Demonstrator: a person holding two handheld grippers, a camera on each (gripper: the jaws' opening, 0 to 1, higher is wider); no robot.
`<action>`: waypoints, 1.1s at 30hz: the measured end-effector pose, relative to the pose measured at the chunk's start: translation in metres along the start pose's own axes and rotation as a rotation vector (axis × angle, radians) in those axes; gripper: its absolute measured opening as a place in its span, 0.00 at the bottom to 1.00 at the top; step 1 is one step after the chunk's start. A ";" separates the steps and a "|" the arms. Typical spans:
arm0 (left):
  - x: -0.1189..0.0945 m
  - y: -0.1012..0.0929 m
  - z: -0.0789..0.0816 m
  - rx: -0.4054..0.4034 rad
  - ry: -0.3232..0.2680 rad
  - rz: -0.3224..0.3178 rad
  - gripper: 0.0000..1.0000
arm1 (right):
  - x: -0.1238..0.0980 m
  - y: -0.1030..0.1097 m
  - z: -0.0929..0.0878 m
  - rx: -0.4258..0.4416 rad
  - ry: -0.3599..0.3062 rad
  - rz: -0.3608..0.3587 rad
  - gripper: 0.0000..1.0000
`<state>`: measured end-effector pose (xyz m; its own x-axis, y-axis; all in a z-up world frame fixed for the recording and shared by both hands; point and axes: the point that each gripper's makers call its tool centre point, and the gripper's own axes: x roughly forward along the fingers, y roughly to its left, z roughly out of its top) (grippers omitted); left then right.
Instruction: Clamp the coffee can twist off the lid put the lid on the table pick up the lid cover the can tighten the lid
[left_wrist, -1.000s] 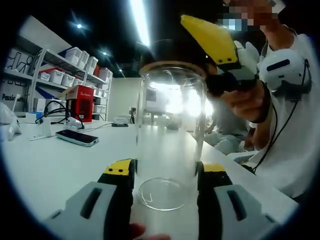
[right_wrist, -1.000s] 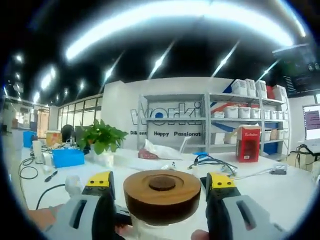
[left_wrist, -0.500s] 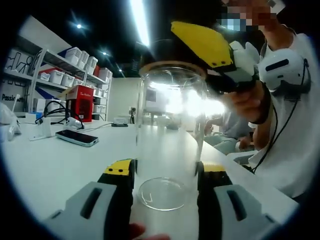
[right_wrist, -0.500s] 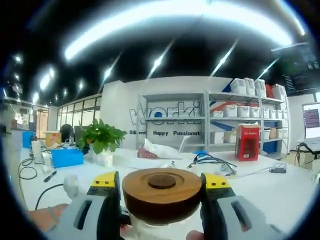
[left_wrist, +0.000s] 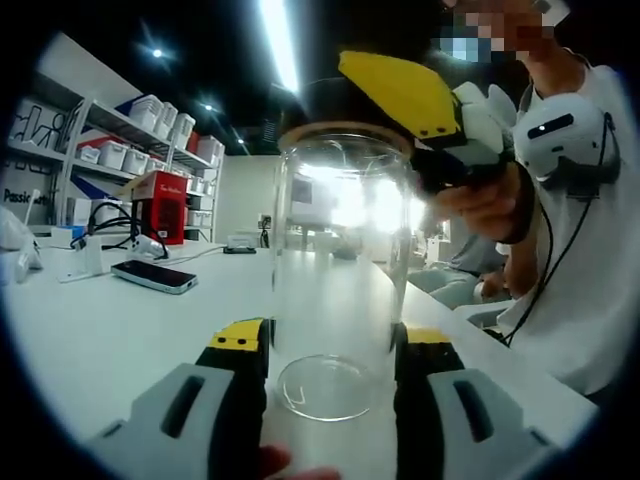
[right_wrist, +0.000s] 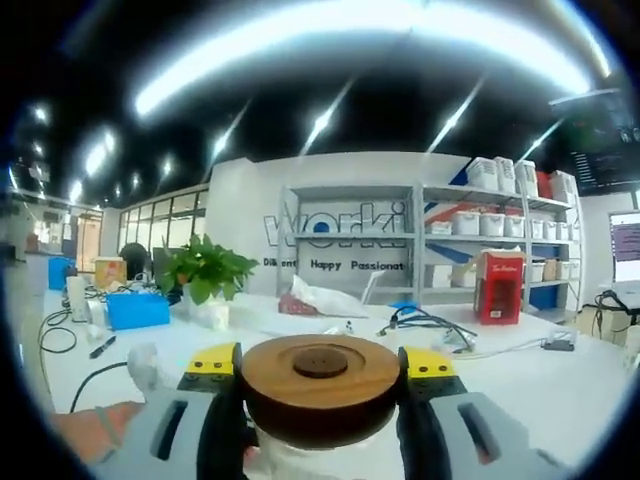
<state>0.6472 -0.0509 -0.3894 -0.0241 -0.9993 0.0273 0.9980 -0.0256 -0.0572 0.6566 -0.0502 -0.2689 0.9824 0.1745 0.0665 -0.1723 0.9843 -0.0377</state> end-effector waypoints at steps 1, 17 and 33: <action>0.000 0.000 0.000 0.000 0.000 0.001 0.39 | 0.000 0.000 0.000 0.002 -0.001 0.009 0.55; 0.000 0.001 0.000 -0.001 0.001 0.007 0.39 | 0.004 0.008 0.001 0.012 -0.011 0.243 0.55; 0.000 0.001 0.000 -0.001 0.001 0.008 0.39 | 0.005 0.018 0.002 0.033 -0.021 0.578 0.55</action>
<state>0.6485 -0.0511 -0.3894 -0.0162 -0.9995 0.0255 0.9981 -0.0177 -0.0588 0.6582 -0.0321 -0.2672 0.7266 0.6840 0.0644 -0.6828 0.7294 -0.0422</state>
